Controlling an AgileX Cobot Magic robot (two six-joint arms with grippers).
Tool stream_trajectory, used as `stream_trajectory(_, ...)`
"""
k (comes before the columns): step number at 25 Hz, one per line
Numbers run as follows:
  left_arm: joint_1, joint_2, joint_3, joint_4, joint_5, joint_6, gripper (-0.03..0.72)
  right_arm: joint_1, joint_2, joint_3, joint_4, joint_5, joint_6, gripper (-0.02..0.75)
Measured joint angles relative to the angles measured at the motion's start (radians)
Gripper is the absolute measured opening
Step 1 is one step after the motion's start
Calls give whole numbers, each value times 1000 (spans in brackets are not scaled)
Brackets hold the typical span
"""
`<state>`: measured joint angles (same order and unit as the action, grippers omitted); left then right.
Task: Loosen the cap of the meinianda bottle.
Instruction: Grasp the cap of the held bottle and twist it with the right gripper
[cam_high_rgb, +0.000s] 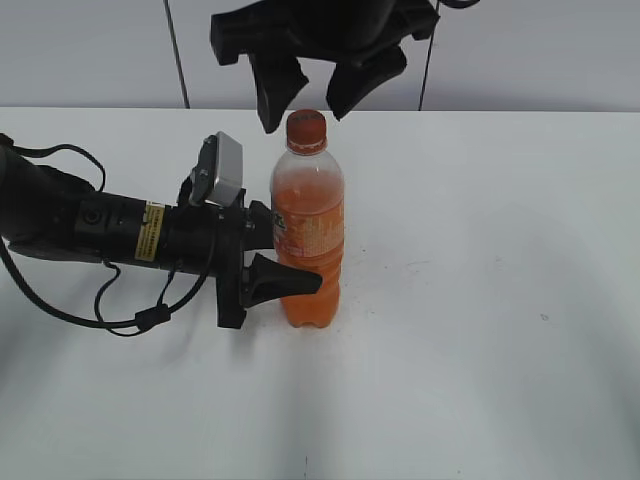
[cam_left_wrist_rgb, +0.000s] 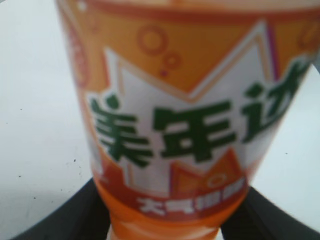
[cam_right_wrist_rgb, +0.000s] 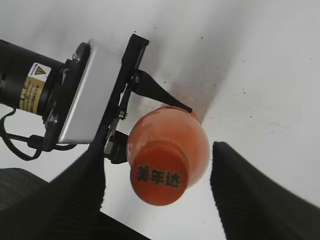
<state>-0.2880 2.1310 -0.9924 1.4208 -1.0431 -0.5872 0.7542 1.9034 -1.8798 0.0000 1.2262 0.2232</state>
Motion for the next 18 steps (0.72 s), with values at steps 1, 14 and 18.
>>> stream_trajectory(1,0,0,0,0,0,0,382,0,1,0,0,0,0,480)
stream_trajectory(14,0,0,0,0,0,0,382,0,1,25,0,0,1,391)
stream_trajectory(18,0,0,0,0,0,-1,382,0,1,25,0,-1,-42,267)
